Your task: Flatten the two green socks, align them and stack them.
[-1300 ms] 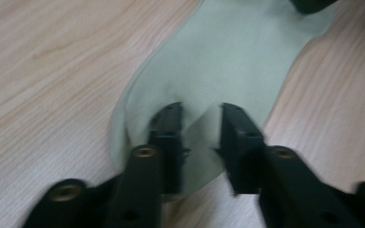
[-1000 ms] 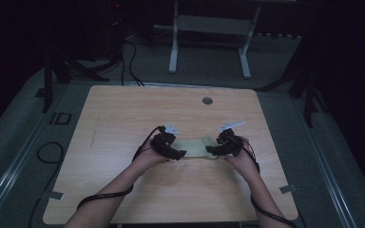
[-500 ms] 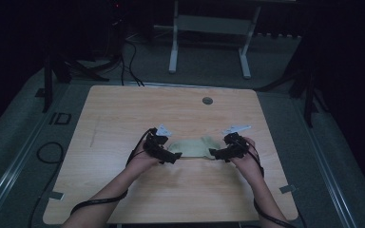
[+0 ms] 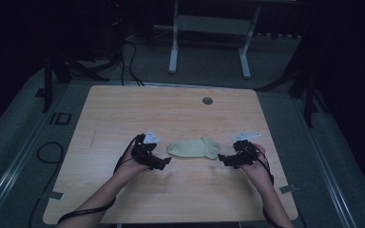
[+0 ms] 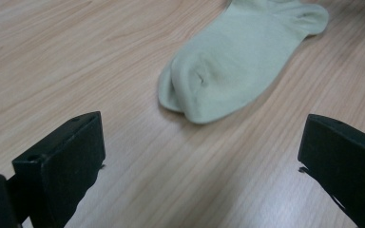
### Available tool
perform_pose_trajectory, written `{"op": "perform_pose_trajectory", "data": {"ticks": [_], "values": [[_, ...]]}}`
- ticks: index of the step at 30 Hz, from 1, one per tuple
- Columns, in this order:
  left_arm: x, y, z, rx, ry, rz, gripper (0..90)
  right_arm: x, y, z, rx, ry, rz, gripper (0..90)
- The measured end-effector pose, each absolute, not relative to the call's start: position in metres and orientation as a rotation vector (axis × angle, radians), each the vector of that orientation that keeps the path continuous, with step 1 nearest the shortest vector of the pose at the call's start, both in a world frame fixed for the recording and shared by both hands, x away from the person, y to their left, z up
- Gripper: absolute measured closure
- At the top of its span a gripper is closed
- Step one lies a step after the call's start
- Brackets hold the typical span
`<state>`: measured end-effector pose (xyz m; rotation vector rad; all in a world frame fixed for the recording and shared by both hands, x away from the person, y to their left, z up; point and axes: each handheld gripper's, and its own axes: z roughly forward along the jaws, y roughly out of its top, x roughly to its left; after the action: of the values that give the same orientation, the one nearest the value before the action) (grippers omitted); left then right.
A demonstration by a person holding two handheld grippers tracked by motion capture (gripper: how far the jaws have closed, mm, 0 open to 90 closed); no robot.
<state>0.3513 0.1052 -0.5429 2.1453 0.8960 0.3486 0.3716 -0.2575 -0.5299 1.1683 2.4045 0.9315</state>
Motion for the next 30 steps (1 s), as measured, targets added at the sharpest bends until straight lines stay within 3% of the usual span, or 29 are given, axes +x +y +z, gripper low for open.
{"op": "perform_pose_trajectory", "data": {"ticks": [30], "values": [[0.314, 0.186, -0.559, 2.041, 1.067, 0.441, 1.8, 0.325, -0.332, -0.552, 1.327, 2.247, 0.911, 12.5]]}}
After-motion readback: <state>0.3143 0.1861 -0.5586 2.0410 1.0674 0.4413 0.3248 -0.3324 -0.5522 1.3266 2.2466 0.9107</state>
